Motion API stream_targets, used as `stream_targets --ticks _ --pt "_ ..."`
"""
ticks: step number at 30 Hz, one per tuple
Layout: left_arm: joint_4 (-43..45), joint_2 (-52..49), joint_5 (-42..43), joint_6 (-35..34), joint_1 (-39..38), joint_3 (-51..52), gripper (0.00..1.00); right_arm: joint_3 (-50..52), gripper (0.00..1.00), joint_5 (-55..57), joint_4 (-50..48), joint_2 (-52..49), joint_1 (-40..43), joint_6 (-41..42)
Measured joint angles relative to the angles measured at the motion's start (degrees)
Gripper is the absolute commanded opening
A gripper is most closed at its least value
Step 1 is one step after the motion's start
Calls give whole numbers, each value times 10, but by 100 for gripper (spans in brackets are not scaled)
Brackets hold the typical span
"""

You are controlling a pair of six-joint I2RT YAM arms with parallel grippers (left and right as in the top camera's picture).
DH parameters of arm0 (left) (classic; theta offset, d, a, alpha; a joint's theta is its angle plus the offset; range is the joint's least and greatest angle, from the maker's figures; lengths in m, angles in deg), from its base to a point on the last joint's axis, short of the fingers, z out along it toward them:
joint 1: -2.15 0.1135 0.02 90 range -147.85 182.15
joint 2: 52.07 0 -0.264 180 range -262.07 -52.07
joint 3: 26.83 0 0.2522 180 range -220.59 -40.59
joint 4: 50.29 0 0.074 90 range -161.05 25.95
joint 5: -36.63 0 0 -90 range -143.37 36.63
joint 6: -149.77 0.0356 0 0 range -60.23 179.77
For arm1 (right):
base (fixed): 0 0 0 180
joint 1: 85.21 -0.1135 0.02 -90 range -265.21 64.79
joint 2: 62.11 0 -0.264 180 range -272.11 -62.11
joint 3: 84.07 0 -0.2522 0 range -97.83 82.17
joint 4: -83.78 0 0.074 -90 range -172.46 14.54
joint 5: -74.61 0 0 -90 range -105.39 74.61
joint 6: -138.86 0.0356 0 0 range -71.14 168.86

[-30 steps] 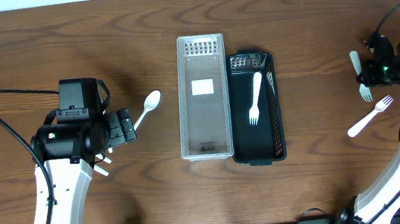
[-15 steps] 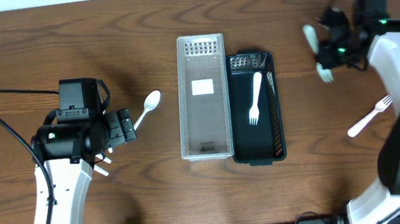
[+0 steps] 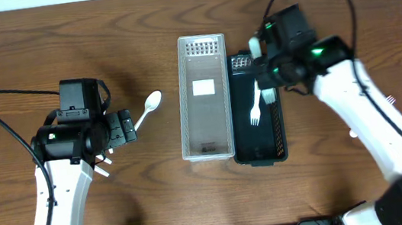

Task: Pack container
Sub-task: 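Carry the second fork into the black tray and release, then return the right gripper to the last fork and grasp it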

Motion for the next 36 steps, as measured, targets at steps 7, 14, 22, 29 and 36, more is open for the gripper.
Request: stream_targets --ticks 7,14,22,29,36 --pt "-3 0 0 0 0 0 98 10 5 20 0 -106 -57 104" --pt "-4 0 0 0 0 0 98 15 36 23 -7 -155 -66 134" --pt "-5 0 0 0 0 0 98 14 79 20 -30 -153 -49 132" --pt "-6 0 0 0 0 0 98 -39 99 41 18 -93 -7 99" --pt "-6 0 0 0 0 0 98 -95 99 70 113 50 136 132"
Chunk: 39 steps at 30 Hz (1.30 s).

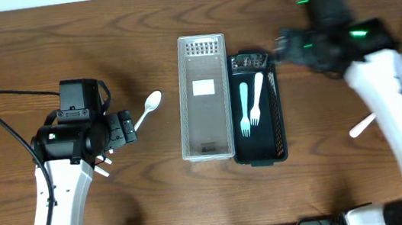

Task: Pack container
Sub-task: 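Return the right gripper to the last fork and grasp it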

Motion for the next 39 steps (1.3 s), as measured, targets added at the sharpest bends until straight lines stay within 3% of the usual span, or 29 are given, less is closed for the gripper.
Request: stream_targets --ticks 7,16,25,39 --pt "0 0 0 0 0 0 98 31 99 14 53 -13 199 81" --pt "0 0 0 0 0 0 98 159 99 14 -46 -83 327 106" --pt "-4 0 0 0 0 0 98 212 96 14 -137 -166 374 92" --pt "-5 0 0 0 0 0 98 212 91 11 -182 -221 374 56"
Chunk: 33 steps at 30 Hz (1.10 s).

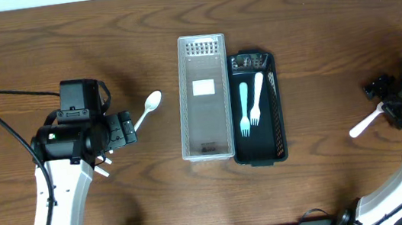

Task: Pack container
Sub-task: 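Return the right gripper to the last fork and grasp it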

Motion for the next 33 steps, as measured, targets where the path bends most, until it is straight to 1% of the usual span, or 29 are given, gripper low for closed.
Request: stream_targets --ticks 5,11,13,18,22,25,28,33 --pt "0 0 0 0 0 0 98 -4 84 -10 0 -6 -1 -11" --pt "0 0 0 0 0 0 99 -14 63 -26 5 -15 -12 -21" --pt "0 0 0 0 0 0 98 -15 59 -27 7 -15 -20 -22" --pt "0 0 0 0 0 0 98 -16 53 -28 14 -16 -36 -23" --pt "0 0 0 0 0 0 98 -16 40 -32 19 -16 -41 -25" --pt "0 0 0 0 0 0 98 -16 36 -34 24 -17 -43 -25" --pt "0 0 0 0 0 0 98 -16 35 -34 25 -17 -43 -25" --pt "0 0 0 0 0 0 98 -16 25 -36 26 -17 -43 -26"
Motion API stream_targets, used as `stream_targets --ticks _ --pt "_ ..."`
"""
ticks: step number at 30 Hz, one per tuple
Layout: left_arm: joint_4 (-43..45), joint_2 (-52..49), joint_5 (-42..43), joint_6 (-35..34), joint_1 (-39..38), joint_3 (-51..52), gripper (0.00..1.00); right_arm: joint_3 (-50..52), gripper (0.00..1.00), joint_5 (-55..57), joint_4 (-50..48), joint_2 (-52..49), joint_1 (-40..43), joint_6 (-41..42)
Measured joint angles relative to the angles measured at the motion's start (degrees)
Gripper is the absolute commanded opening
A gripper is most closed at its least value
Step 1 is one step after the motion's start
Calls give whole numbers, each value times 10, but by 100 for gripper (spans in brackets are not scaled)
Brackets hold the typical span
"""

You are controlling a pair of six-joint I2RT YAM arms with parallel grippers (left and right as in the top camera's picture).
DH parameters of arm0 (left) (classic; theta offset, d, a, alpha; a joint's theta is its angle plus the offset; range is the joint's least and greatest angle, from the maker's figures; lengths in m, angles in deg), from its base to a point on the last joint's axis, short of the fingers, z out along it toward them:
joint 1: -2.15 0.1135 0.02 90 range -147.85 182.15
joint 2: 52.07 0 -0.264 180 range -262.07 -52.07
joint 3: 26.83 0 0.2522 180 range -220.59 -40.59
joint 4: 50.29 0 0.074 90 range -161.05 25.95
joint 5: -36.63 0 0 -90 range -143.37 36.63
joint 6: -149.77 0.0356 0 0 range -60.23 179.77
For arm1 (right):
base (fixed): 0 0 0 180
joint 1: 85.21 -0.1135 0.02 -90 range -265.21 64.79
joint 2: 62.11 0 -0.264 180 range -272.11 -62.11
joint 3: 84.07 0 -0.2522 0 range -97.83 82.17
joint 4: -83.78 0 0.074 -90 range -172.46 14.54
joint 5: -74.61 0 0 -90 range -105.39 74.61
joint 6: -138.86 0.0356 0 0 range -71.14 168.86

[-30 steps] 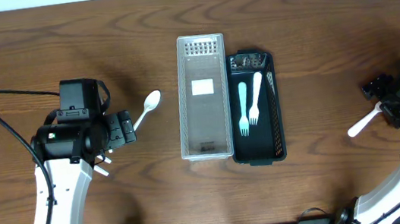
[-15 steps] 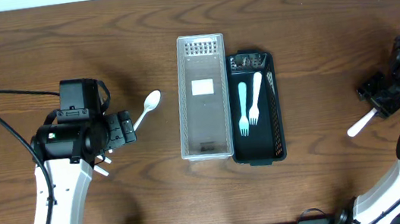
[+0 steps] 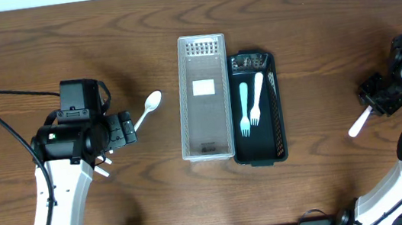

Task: Pack container
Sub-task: 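Return the right gripper to the last fork and grasp it, then place the third fork into the black tray and release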

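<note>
A black container (image 3: 275, 130) stands at the table's middle with a pale blue fork (image 3: 244, 109) and a white fork (image 3: 256, 98) lying in it. A clear lid (image 3: 204, 97) lies along its left side. Left of the lid lies a white spoon (image 3: 146, 108), and my left gripper (image 3: 124, 128) stands open just beside its handle. At the far right my right gripper (image 3: 380, 97) is open, low over the upper end of a white utensil (image 3: 358, 124) on the table.
Part of another white utensil (image 3: 103, 165) pokes out from under the left arm. The right arm reaches in from the right edge of the overhead view.
My right gripper has shifted a little left and up, onto the upper end of the white utensil at the far right. The left arm, spoon, lid and container stay as they were.
My right gripper held a white fork over the black container. Then both forks lay in the container and the gripper was empty to its right. It then stood at the far right by a white utensil, and now sits over that utensil's end.
</note>
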Motion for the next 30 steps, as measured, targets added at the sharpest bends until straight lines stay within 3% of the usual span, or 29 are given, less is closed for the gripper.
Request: stream_targets --ticks 7,16,24,30 --pt "0 0 0 0 0 0 98 -1 1 -3 9 0 0 -12" --pt "0 0 0 0 0 0 98 -4 1 -14 54 11 -36 -18" --pt "0 0 0 0 0 0 98 -100 1 -23 92 141 -184 -50" --pt "0 0 0 0 0 0 98 -129 2 -27 85 196 -346 -55"
